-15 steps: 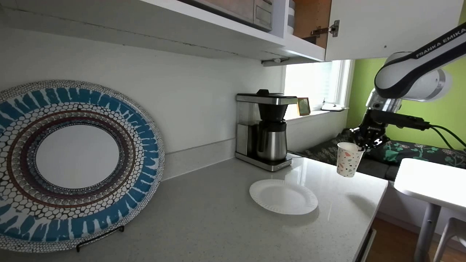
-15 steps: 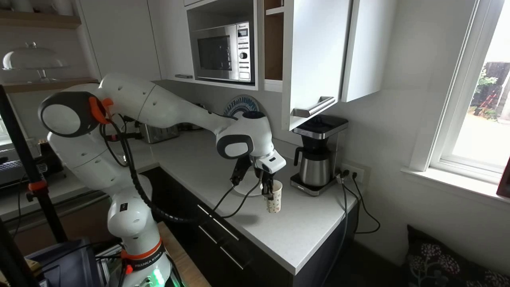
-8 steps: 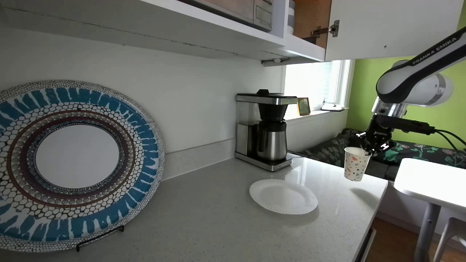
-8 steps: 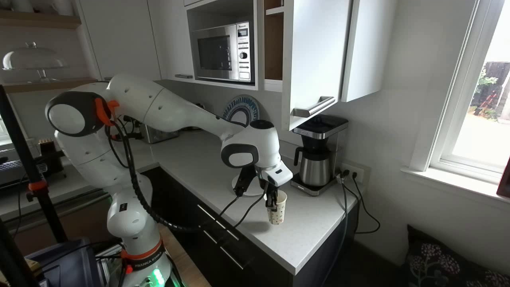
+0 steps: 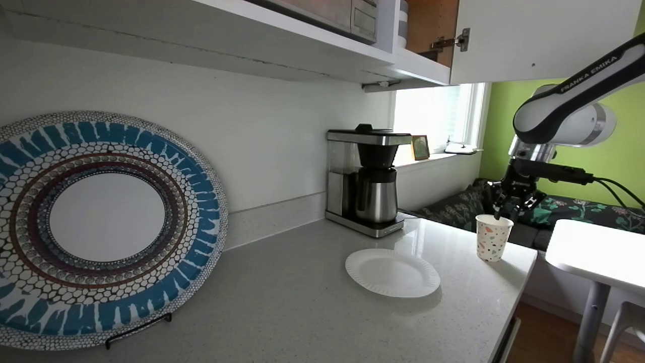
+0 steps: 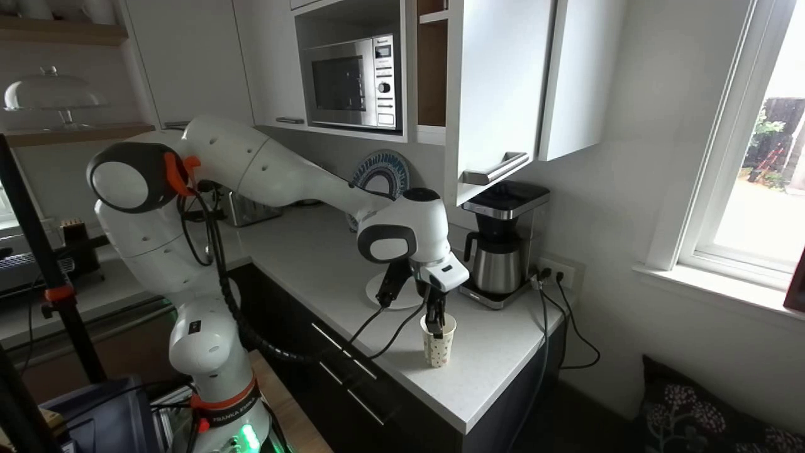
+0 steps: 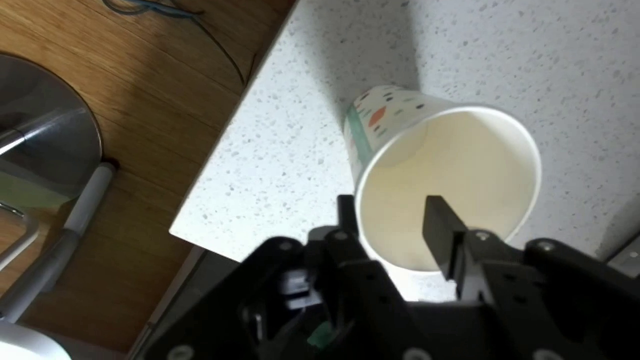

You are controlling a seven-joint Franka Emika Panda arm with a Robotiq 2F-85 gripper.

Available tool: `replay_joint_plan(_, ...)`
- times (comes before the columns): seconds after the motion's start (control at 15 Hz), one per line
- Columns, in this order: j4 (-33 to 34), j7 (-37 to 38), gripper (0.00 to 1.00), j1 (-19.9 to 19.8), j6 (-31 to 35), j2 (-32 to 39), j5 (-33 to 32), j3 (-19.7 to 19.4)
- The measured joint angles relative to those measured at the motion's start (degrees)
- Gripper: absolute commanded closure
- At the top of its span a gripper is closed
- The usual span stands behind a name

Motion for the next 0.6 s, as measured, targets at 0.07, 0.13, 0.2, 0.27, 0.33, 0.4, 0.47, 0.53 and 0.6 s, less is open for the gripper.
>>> replay_joint_plan(0.07,0.6,0.6,0.19,0.0,-0.1,-0.6,-0.2,0.7)
replay_joint_plan(0.13,1.2,1.3,0.12,0.1,-0.5,-1.6,-0.5,1.5)
replay_joint_plan(0.2,1.6,2.0,0.04,0.2,-0.9,-2.7,-0.6,2.4)
replay_joint_plan(0.27,1.9,2.6,0.01,0.5,-1.3,-4.1,-0.6,3.5)
replay_joint_plan(0.33,2.2,2.8,0.00,1.0,-1.9,-5.5,-0.1,4.4)
replay_joint_plan(0.4,2.3,2.8,0.00,2.0,-2.6,-6.8,1.1,5.1)
replay_joint_plan(0.47,2.4,2.7,0.00,3.3,-3.5,-7.8,2.8,5.7)
replay_joint_plan(0.53,2.4,2.6,0.00,4.6,-4.3,-8.5,4.7,6.2)
replay_joint_plan(0.6,2.4,2.2,0.00,6.1,-5.1,-8.7,7.1,6.5)
